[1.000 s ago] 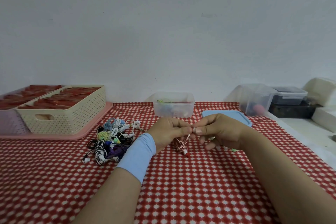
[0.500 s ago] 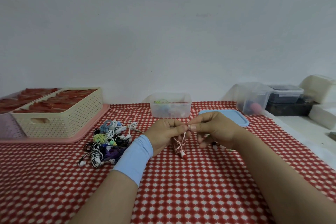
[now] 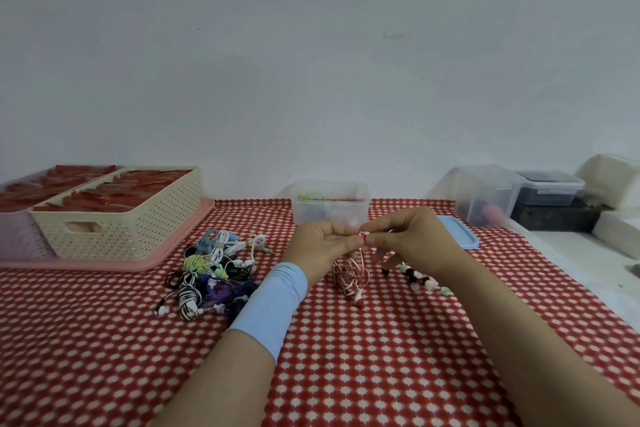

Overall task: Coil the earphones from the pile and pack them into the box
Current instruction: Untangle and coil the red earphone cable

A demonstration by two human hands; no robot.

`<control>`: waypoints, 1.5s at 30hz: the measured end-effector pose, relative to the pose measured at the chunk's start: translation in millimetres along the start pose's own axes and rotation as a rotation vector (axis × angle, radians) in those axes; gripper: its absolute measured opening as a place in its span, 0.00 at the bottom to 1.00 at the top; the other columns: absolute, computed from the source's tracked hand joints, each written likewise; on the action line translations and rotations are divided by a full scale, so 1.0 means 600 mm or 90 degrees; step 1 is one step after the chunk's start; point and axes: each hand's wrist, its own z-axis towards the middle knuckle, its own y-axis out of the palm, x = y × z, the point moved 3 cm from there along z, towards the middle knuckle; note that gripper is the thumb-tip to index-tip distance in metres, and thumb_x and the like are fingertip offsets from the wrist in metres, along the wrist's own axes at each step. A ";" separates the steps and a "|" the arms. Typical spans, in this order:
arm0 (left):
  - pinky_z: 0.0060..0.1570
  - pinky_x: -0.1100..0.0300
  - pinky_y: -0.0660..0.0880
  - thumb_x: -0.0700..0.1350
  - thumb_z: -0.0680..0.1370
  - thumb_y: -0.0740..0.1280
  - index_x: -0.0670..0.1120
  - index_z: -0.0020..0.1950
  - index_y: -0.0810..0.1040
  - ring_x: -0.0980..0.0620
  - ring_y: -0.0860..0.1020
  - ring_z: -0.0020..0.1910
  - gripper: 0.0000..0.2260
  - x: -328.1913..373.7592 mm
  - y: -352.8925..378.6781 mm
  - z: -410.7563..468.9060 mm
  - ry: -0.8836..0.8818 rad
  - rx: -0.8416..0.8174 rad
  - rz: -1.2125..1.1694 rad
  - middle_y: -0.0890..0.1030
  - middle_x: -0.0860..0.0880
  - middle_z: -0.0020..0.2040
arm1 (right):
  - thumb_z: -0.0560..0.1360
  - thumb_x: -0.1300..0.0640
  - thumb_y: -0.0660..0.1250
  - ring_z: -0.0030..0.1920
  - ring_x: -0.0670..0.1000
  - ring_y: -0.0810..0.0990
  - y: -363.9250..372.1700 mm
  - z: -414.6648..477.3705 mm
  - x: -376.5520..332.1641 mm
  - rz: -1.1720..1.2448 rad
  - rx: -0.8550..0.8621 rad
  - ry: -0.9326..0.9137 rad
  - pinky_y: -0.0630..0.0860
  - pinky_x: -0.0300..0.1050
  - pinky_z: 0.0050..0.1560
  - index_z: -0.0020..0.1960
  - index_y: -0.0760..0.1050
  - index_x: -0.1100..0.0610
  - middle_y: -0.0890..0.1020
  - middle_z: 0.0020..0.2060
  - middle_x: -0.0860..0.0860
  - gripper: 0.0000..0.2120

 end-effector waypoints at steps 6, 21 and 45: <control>0.42 0.70 0.77 0.40 0.74 0.74 0.47 0.47 0.86 0.58 0.84 0.38 0.04 -0.002 -0.005 0.000 0.027 0.013 0.043 0.86 0.49 0.40 | 0.71 0.63 0.77 0.34 0.51 0.83 0.000 0.003 0.003 -0.036 0.017 -0.020 0.84 0.46 0.37 0.43 0.86 0.53 0.87 0.35 0.53 0.06; 0.42 0.65 0.77 0.39 0.75 0.72 0.43 0.49 0.85 0.56 0.79 0.35 0.04 -0.003 -0.008 -0.002 -0.020 -0.143 0.009 0.86 0.46 0.41 | 0.74 0.61 0.74 0.41 0.52 0.86 -0.013 -0.012 -0.001 0.040 -0.142 0.084 0.83 0.49 0.42 0.51 0.87 0.59 0.87 0.41 0.57 0.06; 0.40 0.65 0.77 0.37 0.75 0.72 0.38 0.51 0.84 0.58 0.79 0.32 0.06 -0.010 -0.010 0.004 -0.022 -0.064 0.023 0.86 0.44 0.41 | 0.76 0.64 0.72 0.40 0.55 0.86 -0.001 -0.003 0.017 0.093 -0.094 0.088 0.83 0.52 0.40 0.53 0.85 0.57 0.87 0.44 0.58 0.08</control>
